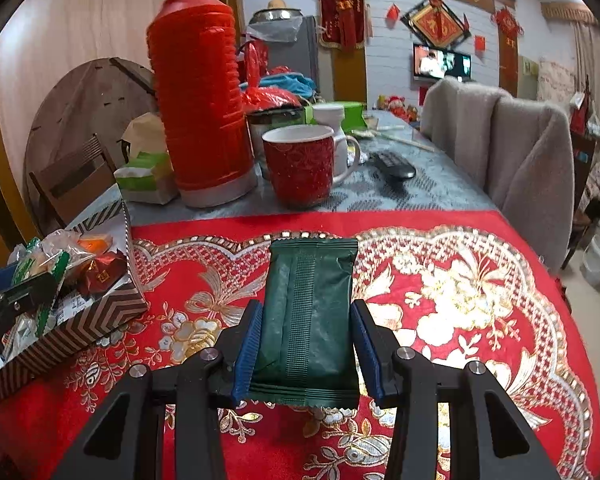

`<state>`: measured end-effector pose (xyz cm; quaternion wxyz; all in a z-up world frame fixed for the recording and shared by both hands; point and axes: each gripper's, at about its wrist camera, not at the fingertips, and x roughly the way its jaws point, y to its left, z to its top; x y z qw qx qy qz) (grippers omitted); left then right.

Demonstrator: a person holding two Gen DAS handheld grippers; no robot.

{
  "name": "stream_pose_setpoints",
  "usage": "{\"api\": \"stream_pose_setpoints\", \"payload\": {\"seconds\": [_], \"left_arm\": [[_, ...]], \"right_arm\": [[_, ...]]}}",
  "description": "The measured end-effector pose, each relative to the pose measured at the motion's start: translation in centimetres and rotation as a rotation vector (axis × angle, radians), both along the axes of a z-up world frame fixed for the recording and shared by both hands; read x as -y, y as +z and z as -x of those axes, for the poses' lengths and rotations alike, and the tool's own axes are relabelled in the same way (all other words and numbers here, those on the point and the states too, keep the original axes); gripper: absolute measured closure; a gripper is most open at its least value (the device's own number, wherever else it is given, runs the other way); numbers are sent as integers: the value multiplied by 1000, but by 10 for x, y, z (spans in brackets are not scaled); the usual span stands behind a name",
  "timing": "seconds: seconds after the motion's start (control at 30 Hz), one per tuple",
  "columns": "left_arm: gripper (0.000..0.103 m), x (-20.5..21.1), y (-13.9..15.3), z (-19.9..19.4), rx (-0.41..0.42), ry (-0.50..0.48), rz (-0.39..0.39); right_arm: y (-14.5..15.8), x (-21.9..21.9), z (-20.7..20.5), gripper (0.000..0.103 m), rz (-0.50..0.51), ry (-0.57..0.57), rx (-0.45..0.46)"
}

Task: Organize snacks
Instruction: 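Carry cookie packet with left tool while right tool carries dark green packet over tray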

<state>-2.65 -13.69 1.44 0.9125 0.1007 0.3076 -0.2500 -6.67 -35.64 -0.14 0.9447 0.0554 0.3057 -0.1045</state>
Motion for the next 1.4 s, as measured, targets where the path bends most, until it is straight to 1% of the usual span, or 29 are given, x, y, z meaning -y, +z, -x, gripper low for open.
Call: {"api": "stream_pose_setpoints", "payload": {"seconds": [0.13,0.23,0.37,0.5,0.67,0.73,0.8,0.9,1.03,1.17,1.23,1.33,1.4], "left_arm": [[53,-6,4,-1,4,14,13],[53,-14,7,-3,4,22,27],[53,-31,7,-5,1,34,38],[53,-68,15,-12,12,80,65],[53,-132,31,-27,37,196,120],[53,-154,30,-34,36,236,117],[53,-167,22,-43,14,267,110],[53,-171,11,-49,-20,275,88],[53,-164,8,-47,-18,262,51],[53,-163,1,-50,-26,263,22],[53,-162,-2,-52,-33,270,9],[53,-160,-6,-55,-41,274,-6],[53,-159,-9,-55,-40,276,-18]], "right_arm": [[3,-8,1,60,29,26,22],[8,-13,-1,60,-4,45,43],[23,-32,2,60,-53,111,92],[36,-62,0,60,-83,182,119],[48,-100,-9,60,-106,270,130],[53,-119,-17,60,-121,315,128],[56,-140,-26,60,-116,356,125],[59,-171,-41,60,-109,419,119],[55,-210,-61,60,-116,489,106],[47,-241,-73,60,-68,530,94],[38,-244,-77,60,-57,518,86],[24,-239,-85,60,-79,509,45],[18,-234,-87,60,-88,500,32]]}}
